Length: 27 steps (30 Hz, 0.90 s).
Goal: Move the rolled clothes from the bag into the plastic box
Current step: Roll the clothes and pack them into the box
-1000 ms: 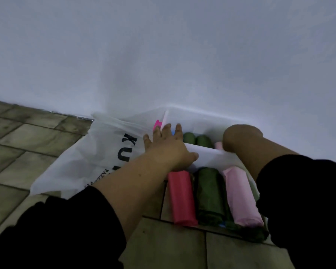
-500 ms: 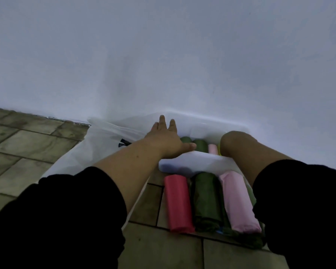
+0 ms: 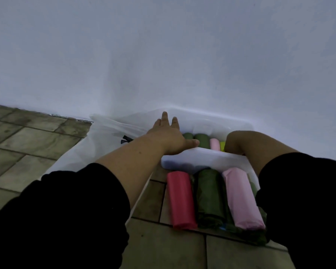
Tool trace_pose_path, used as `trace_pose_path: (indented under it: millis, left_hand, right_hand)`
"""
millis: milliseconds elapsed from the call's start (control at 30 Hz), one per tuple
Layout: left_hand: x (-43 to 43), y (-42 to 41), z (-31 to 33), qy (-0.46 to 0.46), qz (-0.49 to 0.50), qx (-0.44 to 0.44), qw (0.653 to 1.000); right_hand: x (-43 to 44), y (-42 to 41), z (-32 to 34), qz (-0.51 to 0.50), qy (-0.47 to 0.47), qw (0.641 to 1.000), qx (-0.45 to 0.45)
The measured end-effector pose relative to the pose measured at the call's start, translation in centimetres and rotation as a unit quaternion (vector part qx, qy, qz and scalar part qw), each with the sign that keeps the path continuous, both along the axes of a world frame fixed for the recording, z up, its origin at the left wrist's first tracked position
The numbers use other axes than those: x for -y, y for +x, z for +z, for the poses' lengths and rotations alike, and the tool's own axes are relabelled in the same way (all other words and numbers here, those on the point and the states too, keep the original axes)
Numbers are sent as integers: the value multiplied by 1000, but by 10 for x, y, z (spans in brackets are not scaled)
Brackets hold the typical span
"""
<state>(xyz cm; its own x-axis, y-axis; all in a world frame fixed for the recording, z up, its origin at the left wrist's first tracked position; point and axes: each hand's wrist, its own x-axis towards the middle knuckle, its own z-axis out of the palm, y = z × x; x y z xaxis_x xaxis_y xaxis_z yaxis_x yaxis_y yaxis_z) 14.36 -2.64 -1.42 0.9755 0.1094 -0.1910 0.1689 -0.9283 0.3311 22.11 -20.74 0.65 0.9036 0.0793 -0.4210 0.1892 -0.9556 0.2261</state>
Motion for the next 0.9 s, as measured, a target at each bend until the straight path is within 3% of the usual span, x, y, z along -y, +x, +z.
trace_pose_path:
  millis: [167, 267, 400, 500, 600, 733, 900]
  left_hand:
    - [-1, 1, -2, 4, -3, -1, 1000]
    - [0, 4, -4, 69, -6, 4, 998]
    - [10, 13, 3, 152, -106, 46, 982]
    - [30, 21, 15, 71, -150, -51, 985]
    - [45, 29, 23, 8, -154, -133, 979]
    - [51, 36, 27, -56, -137, -196, 969]
    - [55, 42, 24, -79, -127, -224, 963]
  right_hand:
    - [-16, -8, 13, 27, -12, 1000, -9]
    - [-27, -14, 15, 114, 28, 993, -5]
    - [-31, -15, 11, 157, -15, 986, -57]
    - [-25, -8, 9, 141, 7, 985, -96]
    - [-12, 7, 13, 129, 34, 988, -75]
    - [1, 18, 7, 71, 37, 992, -99]
    - [-4, 19, -4, 100, -8, 990, -98]
